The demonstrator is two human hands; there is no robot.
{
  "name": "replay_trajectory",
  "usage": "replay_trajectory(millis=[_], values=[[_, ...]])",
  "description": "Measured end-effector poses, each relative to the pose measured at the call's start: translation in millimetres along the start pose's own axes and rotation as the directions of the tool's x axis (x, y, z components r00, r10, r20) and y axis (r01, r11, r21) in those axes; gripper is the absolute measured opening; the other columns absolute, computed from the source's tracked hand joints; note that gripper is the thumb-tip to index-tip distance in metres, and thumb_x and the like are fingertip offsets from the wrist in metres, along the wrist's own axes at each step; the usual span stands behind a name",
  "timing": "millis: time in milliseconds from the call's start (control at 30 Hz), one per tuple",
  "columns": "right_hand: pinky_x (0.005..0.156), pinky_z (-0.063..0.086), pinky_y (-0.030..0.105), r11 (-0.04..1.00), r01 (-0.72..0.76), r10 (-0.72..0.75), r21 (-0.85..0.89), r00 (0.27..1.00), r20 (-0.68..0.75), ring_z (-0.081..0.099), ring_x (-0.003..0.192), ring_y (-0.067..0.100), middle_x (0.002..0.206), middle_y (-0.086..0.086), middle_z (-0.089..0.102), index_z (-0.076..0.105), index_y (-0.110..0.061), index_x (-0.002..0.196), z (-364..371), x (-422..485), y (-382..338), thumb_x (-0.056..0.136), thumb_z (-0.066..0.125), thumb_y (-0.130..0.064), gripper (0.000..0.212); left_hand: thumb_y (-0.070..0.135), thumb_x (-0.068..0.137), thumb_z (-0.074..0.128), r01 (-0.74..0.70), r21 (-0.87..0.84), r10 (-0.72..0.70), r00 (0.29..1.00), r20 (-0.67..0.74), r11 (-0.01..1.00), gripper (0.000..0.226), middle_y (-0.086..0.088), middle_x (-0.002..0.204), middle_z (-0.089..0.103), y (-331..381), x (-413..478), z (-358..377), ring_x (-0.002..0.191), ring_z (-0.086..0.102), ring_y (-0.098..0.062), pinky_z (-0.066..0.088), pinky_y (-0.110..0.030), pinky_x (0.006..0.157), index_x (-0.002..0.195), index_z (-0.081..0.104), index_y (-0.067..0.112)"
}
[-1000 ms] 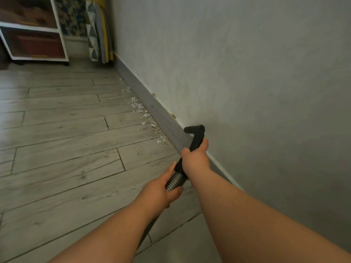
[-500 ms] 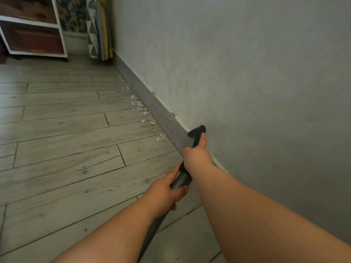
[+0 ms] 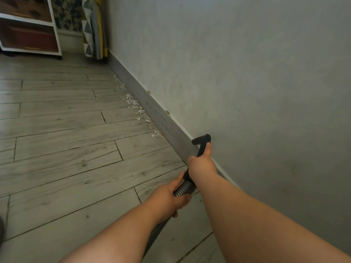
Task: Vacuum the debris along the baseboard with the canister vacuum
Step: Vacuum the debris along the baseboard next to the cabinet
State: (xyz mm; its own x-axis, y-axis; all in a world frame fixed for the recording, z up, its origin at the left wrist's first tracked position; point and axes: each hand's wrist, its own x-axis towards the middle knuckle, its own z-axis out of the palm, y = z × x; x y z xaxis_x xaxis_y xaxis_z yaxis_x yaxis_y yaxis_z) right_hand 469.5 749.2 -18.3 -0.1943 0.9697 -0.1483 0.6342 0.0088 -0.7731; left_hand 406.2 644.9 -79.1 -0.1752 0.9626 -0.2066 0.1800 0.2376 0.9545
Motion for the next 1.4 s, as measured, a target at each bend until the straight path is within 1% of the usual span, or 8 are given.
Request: replay_trajectory(millis=[433, 567, 700, 833, 967, 1033, 1167, 1400], values=[[0.078, 0.036, 0.030, 0.997, -0.074, 0.076, 0.028, 0.996, -0.052, 0.048, 0.089, 0.021, 0.127, 0.018, 0.056, 0.016, -0.026, 0.152, -34, -47, 30, 0.096, 0.047, -0.012, 0.066, 0.031, 0.090, 0.062, -0.025, 0.068, 0.018, 0.995, 0.101, 0.997, 0.070, 0.003, 0.097, 0.062, 4, -36, 32, 0.062, 0.056, -0.009, 0.052, -0.021, 0.060, 0.135, 0.021, 0.066], [0.058, 0.037, 0.031, 0.961, -0.275, 0.274, -0.012, 0.961, -0.036, 0.049, 0.065, 0.022, 0.094, 0.014, 0.056, -0.006, -0.037, 0.154, -48, -61, 38, 0.099, 0.041, -0.020, 0.074, 0.028, 0.089, 0.064, -0.046, 0.068, 0.036, 0.988, 0.147, 0.997, 0.071, 0.005, 0.103, 0.061, 7, -52, 44, 0.062, 0.054, -0.007, 0.053, -0.021, 0.062, 0.131, 0.021, 0.066], [0.060, 0.041, 0.033, 0.946, -0.321, 0.322, 0.038, 0.945, -0.052, 0.047, 0.062, 0.022, 0.074, 0.008, 0.043, -0.010, -0.040, 0.153, -63, -81, 49, 0.100, 0.039, -0.020, 0.074, 0.030, 0.087, 0.065, -0.083, 0.093, 0.063, 0.979, 0.196, 0.992, 0.071, 0.005, 0.104, 0.062, 8, -67, 53, 0.064, 0.054, -0.004, 0.052, -0.021, 0.064, 0.121, 0.023, 0.075], [0.072, 0.048, 0.039, 0.937, -0.340, 0.346, 0.083, 0.935, -0.077, 0.050, 0.068, 0.025, 0.093, 0.014, 0.047, -0.008, -0.039, 0.154, -75, -101, 64, 0.099, 0.040, -0.020, 0.075, 0.030, 0.086, 0.067, -0.088, 0.130, 0.055, 0.969, 0.242, 0.988, 0.074, 0.003, 0.109, 0.061, 6, -78, 64, 0.071, 0.057, -0.009, 0.055, -0.029, 0.068, 0.131, 0.023, 0.069], [0.072, 0.047, 0.038, 0.916, -0.383, 0.395, 0.120, 0.913, -0.101, 0.053, 0.075, 0.028, 0.112, 0.022, 0.055, -0.008, -0.039, 0.154, -88, -122, 77, 0.099, 0.040, -0.021, 0.075, 0.030, 0.086, 0.067, -0.100, 0.171, 0.045, 0.954, 0.298, 0.980, 0.076, 0.001, 0.111, 0.061, 11, -93, 78, 0.074, 0.058, -0.013, 0.056, -0.031, 0.070, 0.142, 0.022, 0.057], [0.073, 0.049, 0.039, 0.904, -0.402, 0.419, 0.147, 0.901, -0.111, 0.055, 0.079, 0.030, 0.108, 0.020, 0.055, -0.007, -0.040, 0.153, -94, -131, 81, 0.099, 0.041, -0.021, 0.075, 0.029, 0.087, 0.066, -0.111, 0.194, 0.045, 0.948, 0.316, 0.975, 0.076, 0.003, 0.111, 0.060, 14, -100, 84, 0.075, 0.058, -0.012, 0.055, -0.027, 0.068, 0.141, 0.021, 0.057], [0.072, 0.052, 0.041, 0.871, -0.442, 0.475, 0.216, 0.869, -0.138, 0.050, 0.066, 0.026, 0.092, 0.014, 0.048, -0.004, -0.042, 0.153, -110, -153, 96, 0.097, 0.043, -0.021, 0.076, 0.029, 0.088, 0.065, -0.150, 0.254, 0.047, 0.928, 0.368, 0.956, 0.076, 0.003, 0.110, 0.060, 22, -116, 99, 0.074, 0.058, -0.009, 0.054, -0.020, 0.065, 0.140, 0.018, 0.058], [0.064, 0.045, 0.035, 0.829, -0.476, 0.536, 0.293, 0.825, -0.177, 0.050, 0.065, 0.025, 0.101, 0.016, 0.052, -0.001, -0.042, 0.154, -139, -186, 120, 0.098, 0.045, -0.022, 0.075, 0.032, 0.086, 0.066, -0.207, 0.309, 0.053, 0.895, 0.442, 0.928, 0.077, 0.002, 0.110, 0.062, 30, -133, 128, 0.080, 0.061, -0.014, 0.054, -0.022, 0.067, 0.144, 0.020, 0.056]])
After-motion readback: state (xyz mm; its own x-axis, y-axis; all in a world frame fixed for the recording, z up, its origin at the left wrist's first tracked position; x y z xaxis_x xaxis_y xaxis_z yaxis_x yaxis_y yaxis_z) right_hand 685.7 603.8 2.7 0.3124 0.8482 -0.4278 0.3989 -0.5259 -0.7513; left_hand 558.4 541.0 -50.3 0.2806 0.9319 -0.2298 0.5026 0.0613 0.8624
